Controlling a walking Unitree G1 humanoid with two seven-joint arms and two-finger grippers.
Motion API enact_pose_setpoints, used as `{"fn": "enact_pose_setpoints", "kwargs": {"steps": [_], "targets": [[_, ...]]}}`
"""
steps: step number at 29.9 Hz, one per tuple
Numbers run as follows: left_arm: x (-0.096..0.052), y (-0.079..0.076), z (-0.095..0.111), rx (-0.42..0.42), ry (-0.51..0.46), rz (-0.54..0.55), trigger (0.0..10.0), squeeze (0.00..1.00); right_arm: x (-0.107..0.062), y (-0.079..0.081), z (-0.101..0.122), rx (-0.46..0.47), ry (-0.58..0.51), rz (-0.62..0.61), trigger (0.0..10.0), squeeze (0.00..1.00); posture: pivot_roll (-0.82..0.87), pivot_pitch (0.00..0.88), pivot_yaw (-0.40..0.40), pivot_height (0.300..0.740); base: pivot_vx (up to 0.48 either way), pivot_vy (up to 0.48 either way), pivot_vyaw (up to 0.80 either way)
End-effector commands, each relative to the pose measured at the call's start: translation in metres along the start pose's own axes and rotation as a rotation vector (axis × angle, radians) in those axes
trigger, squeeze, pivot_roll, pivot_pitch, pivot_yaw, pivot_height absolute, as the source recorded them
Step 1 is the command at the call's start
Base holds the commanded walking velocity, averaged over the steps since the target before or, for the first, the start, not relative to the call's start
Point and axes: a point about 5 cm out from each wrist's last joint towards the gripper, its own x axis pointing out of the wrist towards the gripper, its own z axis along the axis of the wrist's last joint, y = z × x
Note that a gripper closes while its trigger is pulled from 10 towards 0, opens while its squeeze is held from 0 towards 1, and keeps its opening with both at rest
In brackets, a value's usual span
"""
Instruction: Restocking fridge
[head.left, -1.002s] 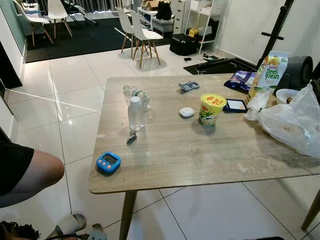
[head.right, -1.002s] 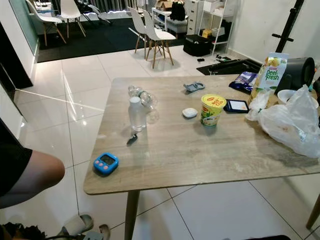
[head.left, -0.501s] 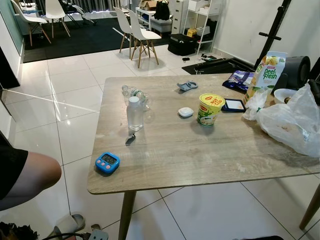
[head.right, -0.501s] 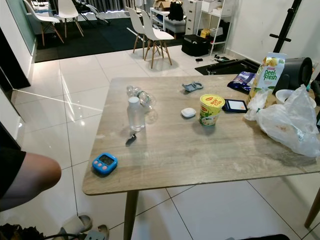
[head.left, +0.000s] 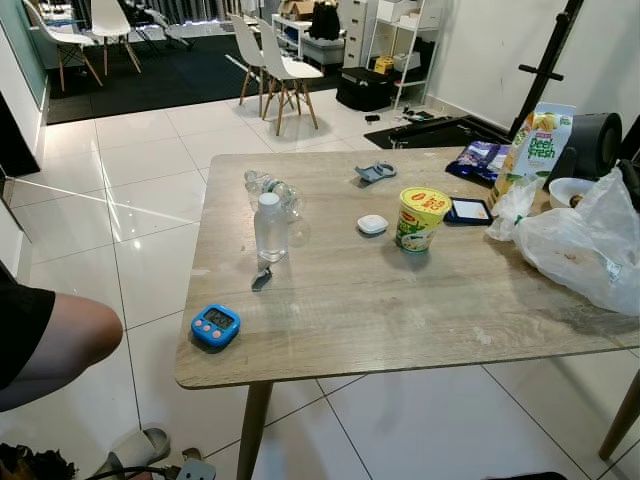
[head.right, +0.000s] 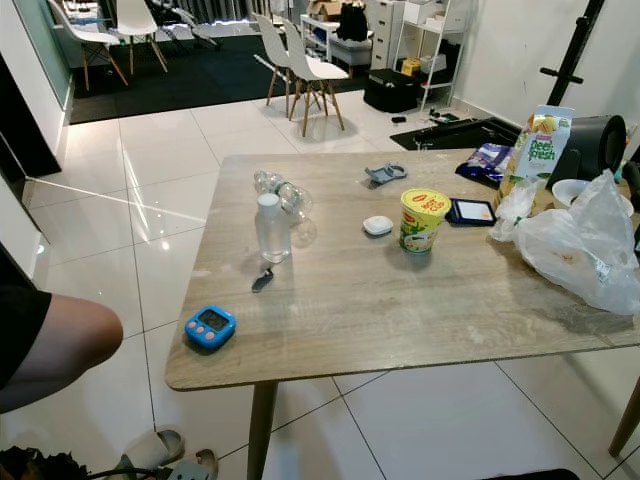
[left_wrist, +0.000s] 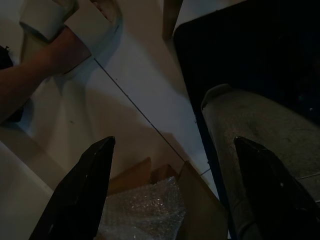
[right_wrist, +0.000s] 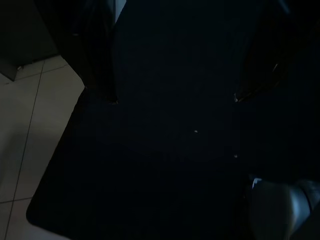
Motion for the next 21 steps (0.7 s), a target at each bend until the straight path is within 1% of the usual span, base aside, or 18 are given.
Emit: {"fn": "enact_pose_setpoints", "kwargs": {"steps": [1,4,9,12,13,14,15,17,18,20,21], "targets": [[-0.001,0.004,-0.005,0.01,0.021,0.004,10.0,0.0,0.0,-0.003,0.001,-0.005,-0.008,-0.008,10.0,0.0,0.04,0.0,-0.012,0.74,0.0,0.0,0.0],[0.0,0.003,-0.001,0.011,0.015,0.004,10.0,0.0,0.0,-0.008,0.002,0.001,-0.01,-0.022,10.0,0.0,0.04,0.0,-0.015,0.74,0.0,0.0,0.0],[0.0,0.002,0.0,0.008,0.014,0.004,10.0,0.0,0.0,-0.009,0.002,0.004,-0.009,-0.025,10.0,0.0,0.04,0.0,-0.015,0.74,0.0,0.0,0.0],[0.0,-0.002,-0.003,-0.002,0.018,-0.003,10.0,0.0,-0.001,-0.017,0.007,-0.013,-0.034,-0.064,10.0,0.0,0.04,0.0,-0.024,0.74,0.0,0.0,0.0],[0.0,-0.002,-0.003,-0.002,0.018,-0.003,10.0,0.0,-0.001,-0.017,0.007,-0.013,-0.034,-0.064,10.0,0.0,0.04,0.0,-0.024,0.74,0.0,0.0,0.0],[0.0,-0.003,-0.004,-0.005,0.021,-0.006,10.0,0.0,-0.001,-0.027,0.012,-0.019,-0.049,-0.106,10.0,0.0,0.04,0.0,-0.024,0.74,0.0,0.0,0.0],[0.0,-0.003,-0.004,-0.005,0.021,-0.006,10.0,0.0,-0.001,-0.027,0.012,-0.019,-0.049,-0.106,10.0,0.0,0.04,0.0,-0.024,0.74,0.0,0.0,0.0],[0.0,-0.003,-0.006,-0.005,0.024,-0.008,10.0,0.0,-0.003,-0.039,0.018,0.01,-0.074,-0.157,10.0,0.0,0.04,0.0,-0.022,0.74,0.0,0.0,0.0],[0.0,-0.003,-0.006,-0.005,0.024,-0.008,10.0,0.0,-0.003,-0.039,0.018,0.01,-0.074,-0.157,10.0,0.0,0.04,0.0,-0.022,0.74,0.0,0.0,0.0],[0.0,-0.002,-0.006,-0.005,0.027,-0.006,10.0,0.0,-0.006,-0.059,0.026,0.037,-0.102,-0.237,10.0,0.0,0.04,0.0,-0.02,0.74,0.0,0.0,0.0],[0.0,-0.002,-0.006,-0.005,0.027,-0.006,10.0,0.0,-0.006,-0.059,0.026,0.037,-0.102,-0.237,10.0,0.0,0.04,0.0,-0.02,0.74,0.0,0.0,0.0]]}}
